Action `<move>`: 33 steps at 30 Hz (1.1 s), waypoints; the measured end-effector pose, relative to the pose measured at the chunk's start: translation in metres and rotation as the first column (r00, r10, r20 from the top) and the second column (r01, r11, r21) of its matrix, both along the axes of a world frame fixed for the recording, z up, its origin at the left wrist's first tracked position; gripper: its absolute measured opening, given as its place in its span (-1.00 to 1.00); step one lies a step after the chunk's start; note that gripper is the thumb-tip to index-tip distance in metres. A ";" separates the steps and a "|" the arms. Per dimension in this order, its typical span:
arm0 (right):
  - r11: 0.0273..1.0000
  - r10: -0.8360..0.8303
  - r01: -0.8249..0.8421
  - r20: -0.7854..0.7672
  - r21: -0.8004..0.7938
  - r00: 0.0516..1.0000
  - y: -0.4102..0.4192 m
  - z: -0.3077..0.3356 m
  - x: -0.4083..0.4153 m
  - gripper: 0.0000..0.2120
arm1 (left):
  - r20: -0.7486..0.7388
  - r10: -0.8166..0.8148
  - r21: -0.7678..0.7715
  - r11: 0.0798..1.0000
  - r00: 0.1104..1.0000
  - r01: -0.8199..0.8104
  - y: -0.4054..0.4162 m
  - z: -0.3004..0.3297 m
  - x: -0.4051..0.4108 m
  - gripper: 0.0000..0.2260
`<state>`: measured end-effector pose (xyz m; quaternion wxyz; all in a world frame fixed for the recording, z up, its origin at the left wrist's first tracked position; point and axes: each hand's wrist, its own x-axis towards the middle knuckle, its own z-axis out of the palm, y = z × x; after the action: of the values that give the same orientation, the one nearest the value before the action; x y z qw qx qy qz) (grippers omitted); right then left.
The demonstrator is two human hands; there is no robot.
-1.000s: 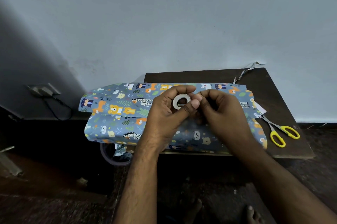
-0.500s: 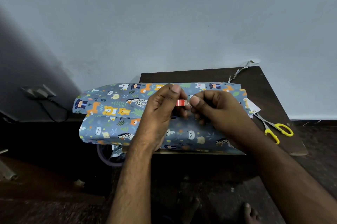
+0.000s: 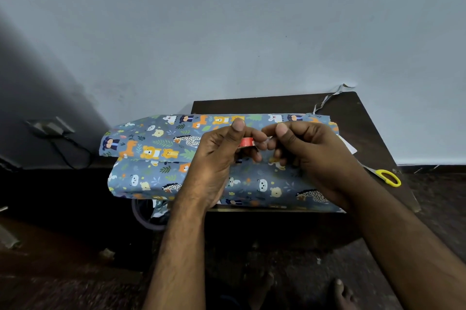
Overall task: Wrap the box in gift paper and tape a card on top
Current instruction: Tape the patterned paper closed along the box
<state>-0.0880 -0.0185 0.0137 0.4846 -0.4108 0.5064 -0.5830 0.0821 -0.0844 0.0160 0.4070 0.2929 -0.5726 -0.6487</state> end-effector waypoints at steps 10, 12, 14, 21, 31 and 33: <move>0.906 -0.424 0.367 -0.476 -0.211 0.771 0.028 0.014 -0.026 -0.81 | -0.028 -0.029 -0.169 0.985 0.999 0.024 0.037 0.006 -0.029 -0.74; 0.874 -0.470 0.432 -0.611 -0.223 0.637 0.046 0.009 -0.039 -0.83 | -0.114 -0.068 -0.123 0.991 0.991 0.054 0.052 0.006 -0.048 -0.73; 0.845 -0.484 0.492 -0.688 -0.207 0.541 0.070 0.002 -0.052 -0.85 | -0.163 -0.122 -0.090 0.990 0.979 0.109 0.067 0.004 -0.067 -0.72; 0.828 -0.080 0.532 -0.901 0.178 0.426 0.112 -0.021 -0.094 -0.61 | -0.210 -0.217 -0.015 0.976 0.953 0.219 0.093 -0.006 -0.106 -0.65; 0.830 0.195 0.454 -0.932 0.323 0.307 0.087 -0.027 -0.098 -0.69 | -0.207 -0.301 0.009 0.951 0.931 0.310 0.091 -0.019 -0.112 -0.64; 0.827 0.210 0.450 -0.928 0.336 0.308 0.086 -0.026 -0.098 -0.68 | -0.230 -0.302 0.035 0.947 0.925 0.318 0.091 -0.019 -0.110 -0.65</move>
<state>-0.1860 0.0675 -0.0121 0.1418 -0.4736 0.8638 -0.0973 -0.0279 0.0069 -0.0032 0.3499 0.1388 -0.5389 -0.7536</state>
